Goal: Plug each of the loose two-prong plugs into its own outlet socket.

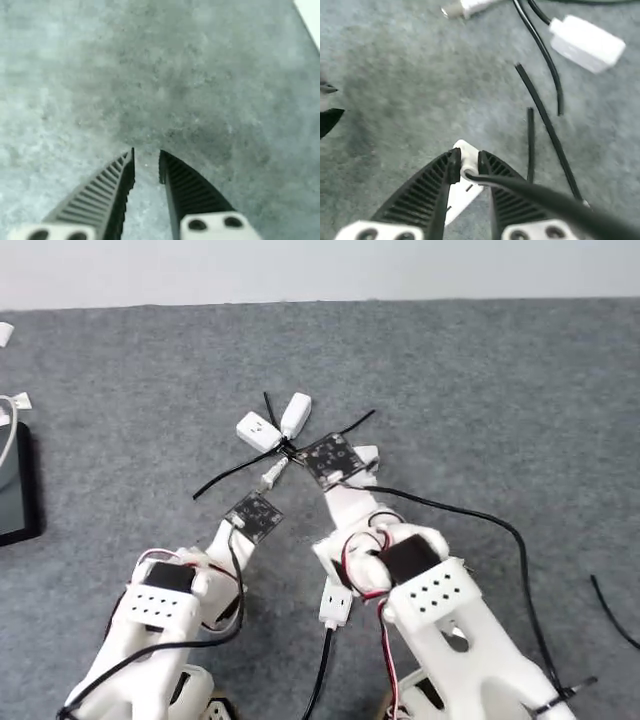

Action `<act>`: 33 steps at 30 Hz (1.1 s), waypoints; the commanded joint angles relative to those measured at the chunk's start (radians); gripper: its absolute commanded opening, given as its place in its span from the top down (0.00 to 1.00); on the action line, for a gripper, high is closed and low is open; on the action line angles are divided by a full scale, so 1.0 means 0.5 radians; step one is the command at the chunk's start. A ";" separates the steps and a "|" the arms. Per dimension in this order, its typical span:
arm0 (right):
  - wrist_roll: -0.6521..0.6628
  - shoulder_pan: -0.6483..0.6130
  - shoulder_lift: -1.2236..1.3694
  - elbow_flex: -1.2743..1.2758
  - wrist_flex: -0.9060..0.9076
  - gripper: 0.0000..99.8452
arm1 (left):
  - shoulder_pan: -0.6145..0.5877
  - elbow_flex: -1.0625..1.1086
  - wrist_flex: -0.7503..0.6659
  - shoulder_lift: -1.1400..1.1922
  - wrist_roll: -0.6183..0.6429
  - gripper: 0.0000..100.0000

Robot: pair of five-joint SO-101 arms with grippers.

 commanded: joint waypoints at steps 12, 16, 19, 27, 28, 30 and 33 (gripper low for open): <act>0.199 0.044 -0.011 -0.276 0.358 0.99 | -0.071 0.219 -0.129 -0.540 0.279 0.97; 0.206 0.044 0.002 -0.279 0.388 0.99 | -0.071 0.247 -0.064 -0.638 0.276 0.97; 0.193 0.029 0.002 -0.279 0.400 0.99 | -0.071 0.253 -0.058 -0.644 0.276 0.97; 0.028 -0.201 0.008 -0.261 0.339 0.99 | -0.071 0.253 -0.058 -0.644 0.279 0.97; 0.009 -0.210 0.008 -0.258 0.324 0.99 | -0.071 0.253 -0.058 -0.644 0.279 0.97; 0.006 -0.201 0.008 -0.215 0.269 0.99 | -0.071 0.253 -0.058 -0.641 0.279 0.97; 0.003 -0.158 0.008 -0.147 0.213 0.99 | -0.071 0.253 -0.058 -0.641 0.279 0.97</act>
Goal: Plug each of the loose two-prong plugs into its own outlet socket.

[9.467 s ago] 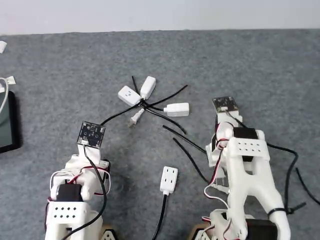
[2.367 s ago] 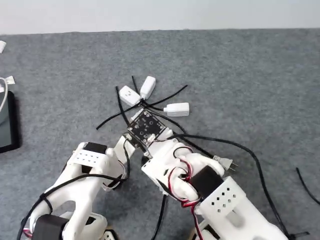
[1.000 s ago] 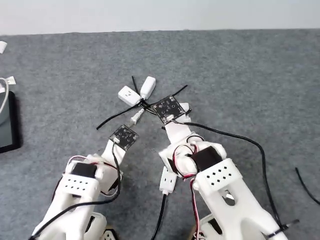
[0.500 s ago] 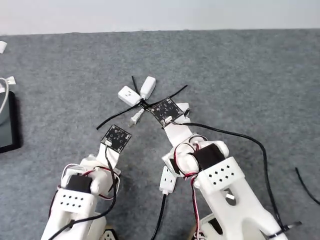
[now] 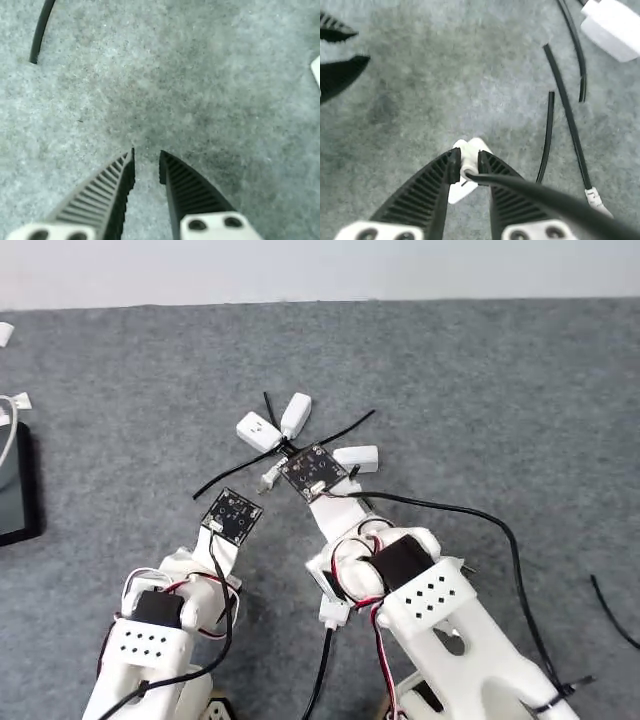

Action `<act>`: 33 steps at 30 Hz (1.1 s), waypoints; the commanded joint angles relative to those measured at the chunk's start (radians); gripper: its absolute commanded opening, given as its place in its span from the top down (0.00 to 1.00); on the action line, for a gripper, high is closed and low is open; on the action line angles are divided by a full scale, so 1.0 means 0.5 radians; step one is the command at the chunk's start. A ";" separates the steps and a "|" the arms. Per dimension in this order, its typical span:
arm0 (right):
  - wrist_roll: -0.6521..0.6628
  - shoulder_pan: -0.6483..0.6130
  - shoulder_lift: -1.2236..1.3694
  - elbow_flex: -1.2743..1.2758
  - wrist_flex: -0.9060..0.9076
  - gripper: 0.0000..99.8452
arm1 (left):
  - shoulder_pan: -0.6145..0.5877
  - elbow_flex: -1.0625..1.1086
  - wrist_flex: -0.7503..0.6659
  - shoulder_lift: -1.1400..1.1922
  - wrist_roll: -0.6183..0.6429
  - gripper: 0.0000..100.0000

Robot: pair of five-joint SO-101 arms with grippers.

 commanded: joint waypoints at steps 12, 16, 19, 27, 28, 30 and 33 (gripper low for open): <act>-0.021 0.750 -0.198 0.129 -0.130 0.99 | 0.166 -0.235 0.236 -0.015 0.390 0.96; -0.025 1.023 -0.152 0.276 -0.281 0.99 | 0.328 -0.560 0.506 0.126 0.516 0.89; -0.031 1.204 -0.100 0.279 -0.287 0.99 | 0.482 -0.861 0.626 0.442 0.568 0.87; -0.034 1.404 -0.075 0.285 -0.327 0.99 | 1.071 -1.386 0.678 1.126 1.028 0.87; -0.034 1.404 -0.072 0.285 -0.327 0.99 | 1.138 -1.413 0.678 1.135 1.056 0.87; -0.034 1.410 -0.072 0.285 -0.327 0.99 | 1.298 -1.447 0.675 1.135 1.071 0.87; -0.034 1.413 -0.075 0.285 -0.327 0.99 | 1.464 -1.416 0.565 1.166 1.071 0.87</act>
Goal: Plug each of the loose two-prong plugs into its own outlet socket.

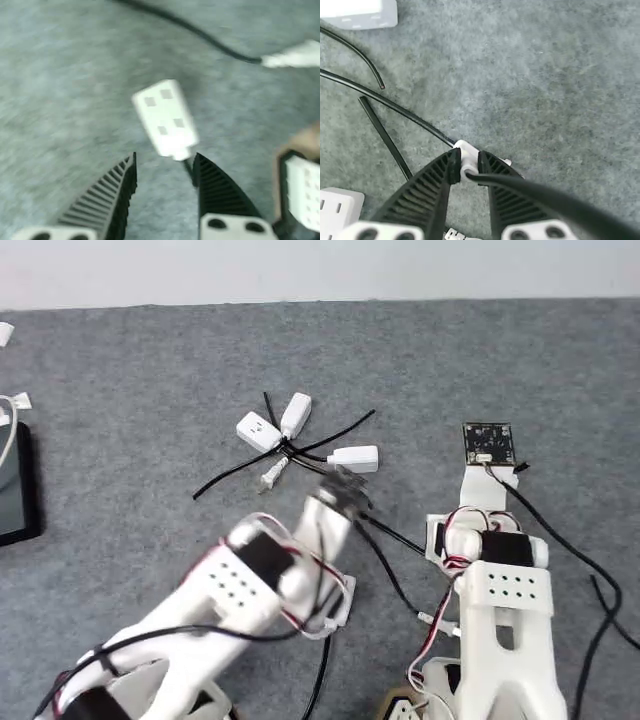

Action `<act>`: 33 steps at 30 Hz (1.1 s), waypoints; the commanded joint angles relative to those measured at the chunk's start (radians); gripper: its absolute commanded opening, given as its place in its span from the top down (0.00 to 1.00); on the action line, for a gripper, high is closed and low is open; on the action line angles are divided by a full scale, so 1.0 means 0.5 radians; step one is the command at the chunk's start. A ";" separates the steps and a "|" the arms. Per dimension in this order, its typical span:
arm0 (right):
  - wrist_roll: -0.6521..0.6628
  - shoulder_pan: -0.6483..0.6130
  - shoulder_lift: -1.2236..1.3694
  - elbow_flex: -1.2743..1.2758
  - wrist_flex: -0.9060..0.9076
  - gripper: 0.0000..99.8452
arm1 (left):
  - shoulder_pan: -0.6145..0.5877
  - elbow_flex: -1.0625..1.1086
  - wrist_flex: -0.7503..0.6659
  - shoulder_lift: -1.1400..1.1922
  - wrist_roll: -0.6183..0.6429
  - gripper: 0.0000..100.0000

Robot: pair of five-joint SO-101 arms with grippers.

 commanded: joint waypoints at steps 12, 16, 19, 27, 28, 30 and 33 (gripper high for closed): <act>-0.012 0.020 -0.014 -0.006 -0.020 0.99 | -0.086 -0.281 -0.522 0.911 0.040 0.87; -0.009 0.017 -0.014 -0.006 -0.020 0.99 | -0.163 -0.318 -0.522 0.967 0.110 0.87; -0.006 0.011 -0.011 -0.006 -0.020 0.99 | -0.147 -0.293 -0.522 0.973 0.120 0.87; -0.006 0.017 -0.011 -0.006 -0.020 0.99 | -0.043 -0.180 -0.522 0.973 0.123 0.87; -0.006 0.017 -0.011 -0.006 -0.020 0.99 | -0.049 -0.183 -0.522 0.973 0.123 0.88; -0.006 0.017 -0.011 -0.006 -0.020 0.99 | -0.052 -0.192 -0.540 0.976 0.123 0.94; -0.006 0.017 -0.011 -0.006 -0.020 0.99 | -0.055 -0.189 -0.592 0.973 0.123 0.98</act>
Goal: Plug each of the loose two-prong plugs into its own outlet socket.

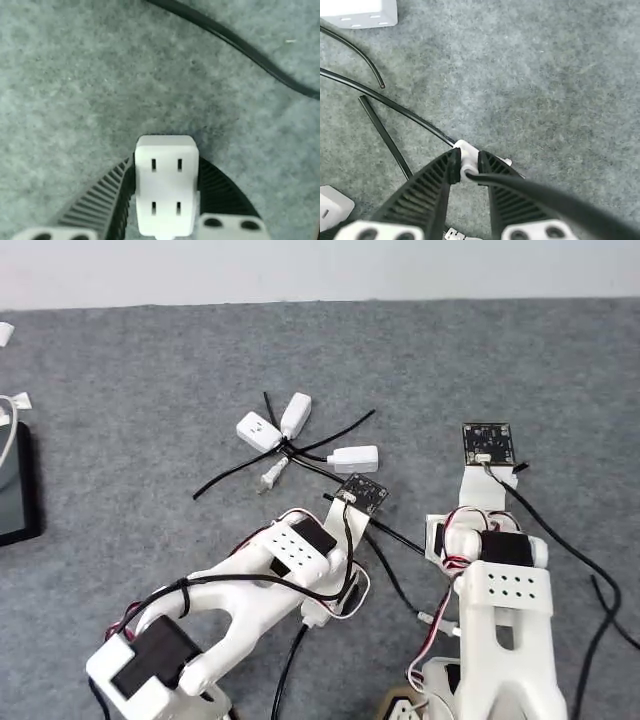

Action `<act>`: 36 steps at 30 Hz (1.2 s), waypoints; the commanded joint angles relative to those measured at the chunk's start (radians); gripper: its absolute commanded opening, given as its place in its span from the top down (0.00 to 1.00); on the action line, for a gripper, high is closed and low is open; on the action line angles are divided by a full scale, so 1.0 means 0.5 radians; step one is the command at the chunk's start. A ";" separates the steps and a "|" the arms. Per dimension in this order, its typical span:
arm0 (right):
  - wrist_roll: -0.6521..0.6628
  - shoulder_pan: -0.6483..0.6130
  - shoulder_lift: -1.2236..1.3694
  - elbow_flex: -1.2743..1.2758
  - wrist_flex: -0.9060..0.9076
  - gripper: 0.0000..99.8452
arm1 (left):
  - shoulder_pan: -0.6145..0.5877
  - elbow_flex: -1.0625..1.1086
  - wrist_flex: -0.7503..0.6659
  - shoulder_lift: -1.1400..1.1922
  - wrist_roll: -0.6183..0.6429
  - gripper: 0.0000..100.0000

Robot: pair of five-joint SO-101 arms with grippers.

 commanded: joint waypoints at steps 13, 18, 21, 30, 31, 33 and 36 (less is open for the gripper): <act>-0.006 0.005 0.005 -0.006 -0.014 0.99 | -0.598 -0.471 -0.089 0.107 0.463 0.99; -0.003 0.005 0.005 -0.006 -0.014 0.99 | -0.675 -0.539 -0.157 0.249 0.485 0.99; -0.003 0.005 0.005 -0.006 -0.014 0.99 | -0.663 -0.542 -0.199 0.341 0.485 0.98; -0.003 0.005 0.005 -0.006 -0.014 0.99 | -0.666 -0.477 -0.193 0.295 0.485 0.76; -0.003 0.005 0.005 -0.006 -0.014 0.99 | -0.663 -0.456 -0.193 0.264 0.479 0.76; -0.003 0.002 0.005 -0.006 -0.014 0.99 | -0.663 -0.397 -0.190 0.153 0.430 0.76; -0.003 0.002 0.005 -0.006 -0.014 0.99 | -0.660 -0.265 -0.190 -0.117 0.402 0.76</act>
